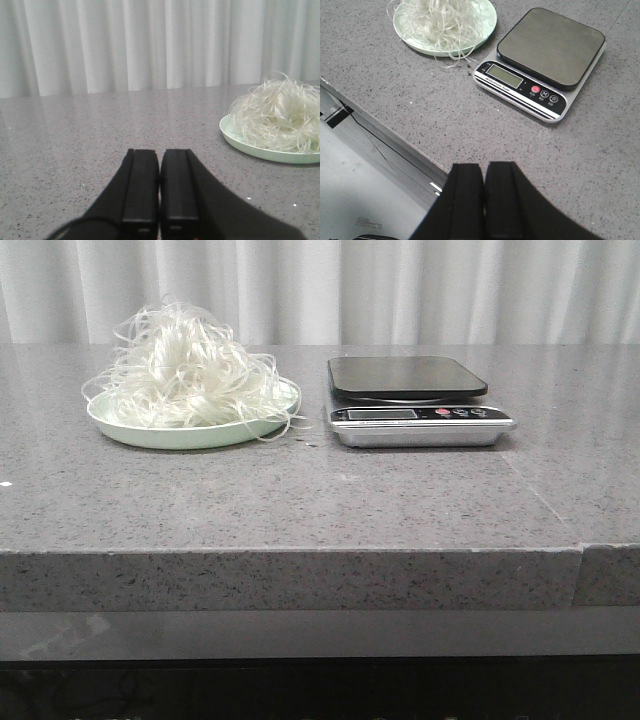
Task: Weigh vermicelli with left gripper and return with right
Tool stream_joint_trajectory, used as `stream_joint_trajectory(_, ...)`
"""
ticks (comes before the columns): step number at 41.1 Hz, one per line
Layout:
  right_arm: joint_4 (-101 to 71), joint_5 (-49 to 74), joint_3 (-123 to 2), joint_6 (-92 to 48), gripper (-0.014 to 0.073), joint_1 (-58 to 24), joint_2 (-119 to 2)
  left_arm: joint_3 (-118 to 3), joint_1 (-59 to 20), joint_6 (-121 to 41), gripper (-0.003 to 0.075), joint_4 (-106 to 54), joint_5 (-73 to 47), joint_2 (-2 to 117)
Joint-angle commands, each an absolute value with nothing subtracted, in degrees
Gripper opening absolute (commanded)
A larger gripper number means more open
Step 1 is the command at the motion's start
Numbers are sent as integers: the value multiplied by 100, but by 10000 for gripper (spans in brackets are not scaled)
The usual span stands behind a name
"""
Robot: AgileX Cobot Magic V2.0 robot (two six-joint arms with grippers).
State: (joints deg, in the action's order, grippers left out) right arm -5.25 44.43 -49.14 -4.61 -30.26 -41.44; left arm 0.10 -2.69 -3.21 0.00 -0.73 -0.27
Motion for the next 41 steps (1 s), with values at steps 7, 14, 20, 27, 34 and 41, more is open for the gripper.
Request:
stream_joint_trajectory(7, -508, 4103, -5055, -472, 162, -2996, -4117, 46, -258, -302, 145, -75, 403, -134)
stream_joint_trajectory(14, -496, 4000, -4884, -478, 162, -2985, -3932, 46, -258, -302, 145, -75, 403, -134)
stream_joint_trajectory(20, -484, 2913, -4103, -485, 162, -2303, -3259, 46, -258, -302, 145, -75, 403, -134)
stream_joint_trajectory(27, -484, 1390, -2755, -485, 162, -1330, -2222, 46, -258, -302, 145, -75, 403, -134)
stream_joint_trajectory(34, -484, 251, -1398, -485, 162, -791, -1217, 46, -258, -302, 145, -75, 403, -134)
stream_joint_trajectory(41, -484, -316, -253, -485, 162, -477, -319, 46, -258, -302, 145, -75, 403, -134)
